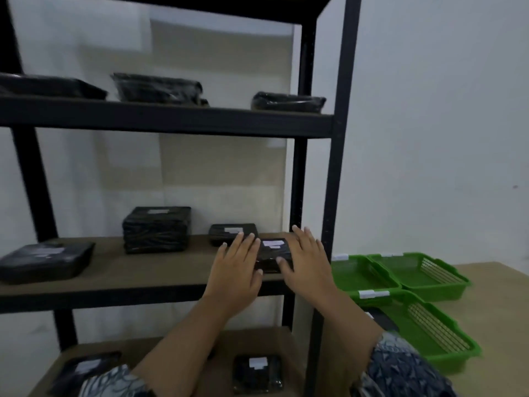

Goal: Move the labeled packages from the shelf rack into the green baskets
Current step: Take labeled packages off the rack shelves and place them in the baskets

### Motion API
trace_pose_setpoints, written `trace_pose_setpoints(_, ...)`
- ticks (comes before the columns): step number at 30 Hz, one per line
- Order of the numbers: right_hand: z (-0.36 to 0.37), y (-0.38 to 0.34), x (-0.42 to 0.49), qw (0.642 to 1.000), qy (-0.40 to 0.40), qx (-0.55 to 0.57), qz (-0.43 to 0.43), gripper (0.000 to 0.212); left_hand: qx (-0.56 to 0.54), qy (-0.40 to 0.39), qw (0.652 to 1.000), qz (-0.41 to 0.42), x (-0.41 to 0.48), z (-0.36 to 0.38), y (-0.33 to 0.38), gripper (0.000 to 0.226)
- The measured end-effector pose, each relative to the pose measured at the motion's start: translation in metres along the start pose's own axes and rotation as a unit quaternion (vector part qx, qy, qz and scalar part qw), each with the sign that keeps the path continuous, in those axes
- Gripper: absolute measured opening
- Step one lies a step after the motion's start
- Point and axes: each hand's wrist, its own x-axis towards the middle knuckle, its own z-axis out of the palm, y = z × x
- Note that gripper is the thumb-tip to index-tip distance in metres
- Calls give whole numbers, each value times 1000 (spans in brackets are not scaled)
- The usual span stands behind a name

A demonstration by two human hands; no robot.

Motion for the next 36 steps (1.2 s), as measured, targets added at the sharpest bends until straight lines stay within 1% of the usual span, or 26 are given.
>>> trace_pose_setpoints(2,-12,-25,16,1000,6,9,-20,57,17,21,1000,-8,3,-24,-19,69)
trace_pose_setpoints(5,-27,-56,41,998,26,15,-53,57,44,48,998,-24,14,-54,-48,64)
trace_pose_setpoints(8,-40,-80,69,995,49,2,-83,57,63,84,994,-30,28,-82,-73,61)
trace_pose_setpoints(15,-58,-121,139,984,98,7,-149,59,92,148,984,-45,73,-135,-128,68)
trace_pose_setpoints(19,-69,-141,184,977,126,21,-169,58,114,182,975,-63,98,-158,-159,64)
trace_pose_setpoints(23,-78,-158,224,968,162,5,-190,57,130,230,961,-85,121,-180,-189,61)
trace_pose_setpoints(28,-87,-178,258,965,182,-3,-189,55,133,248,954,-106,137,-196,-227,62)
trace_pose_setpoints(30,-89,-186,270,967,181,-1,-177,55,127,249,954,-109,141,-199,-240,62)
trace_pose_setpoints(32,-92,-194,284,975,159,15,-154,57,114,245,956,-112,146,-201,-253,63)
trace_pose_setpoints(36,-100,-204,307,991,65,70,-93,64,68,234,963,-117,156,-202,-271,66)
